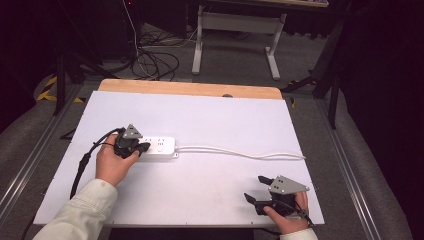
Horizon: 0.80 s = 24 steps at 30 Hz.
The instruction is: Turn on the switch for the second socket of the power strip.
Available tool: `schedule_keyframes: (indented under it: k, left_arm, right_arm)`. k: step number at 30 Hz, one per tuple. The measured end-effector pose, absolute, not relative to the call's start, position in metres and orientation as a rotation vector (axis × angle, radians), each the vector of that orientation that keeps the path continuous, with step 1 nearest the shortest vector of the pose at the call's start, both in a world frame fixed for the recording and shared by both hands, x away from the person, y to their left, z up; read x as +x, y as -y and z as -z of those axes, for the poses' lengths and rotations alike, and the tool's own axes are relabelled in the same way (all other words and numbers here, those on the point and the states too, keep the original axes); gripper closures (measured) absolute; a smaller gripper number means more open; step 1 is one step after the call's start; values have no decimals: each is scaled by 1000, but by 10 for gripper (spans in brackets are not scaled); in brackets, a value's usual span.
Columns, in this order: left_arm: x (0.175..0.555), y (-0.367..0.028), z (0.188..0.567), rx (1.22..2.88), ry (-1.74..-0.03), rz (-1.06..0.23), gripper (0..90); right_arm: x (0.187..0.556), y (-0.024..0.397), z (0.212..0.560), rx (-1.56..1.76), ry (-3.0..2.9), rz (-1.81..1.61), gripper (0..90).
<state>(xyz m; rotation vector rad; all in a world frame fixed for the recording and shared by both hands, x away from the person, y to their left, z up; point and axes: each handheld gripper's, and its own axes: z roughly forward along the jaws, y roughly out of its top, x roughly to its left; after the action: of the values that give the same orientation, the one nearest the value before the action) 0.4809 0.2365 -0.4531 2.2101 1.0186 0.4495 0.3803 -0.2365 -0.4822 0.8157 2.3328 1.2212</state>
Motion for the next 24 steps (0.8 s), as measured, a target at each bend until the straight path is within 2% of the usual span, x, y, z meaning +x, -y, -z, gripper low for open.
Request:
schedule_keyframes:
  k: [6,24]
  left_arm:
    - [476,-240,441,2130,-987,-432,876]
    - [463,-242,411,2107,-918,-453,837]
  right_arm:
    - [380,237,483,820,-2334,-1218,237]
    - [380,237,483,815,-2336,-1214,237]
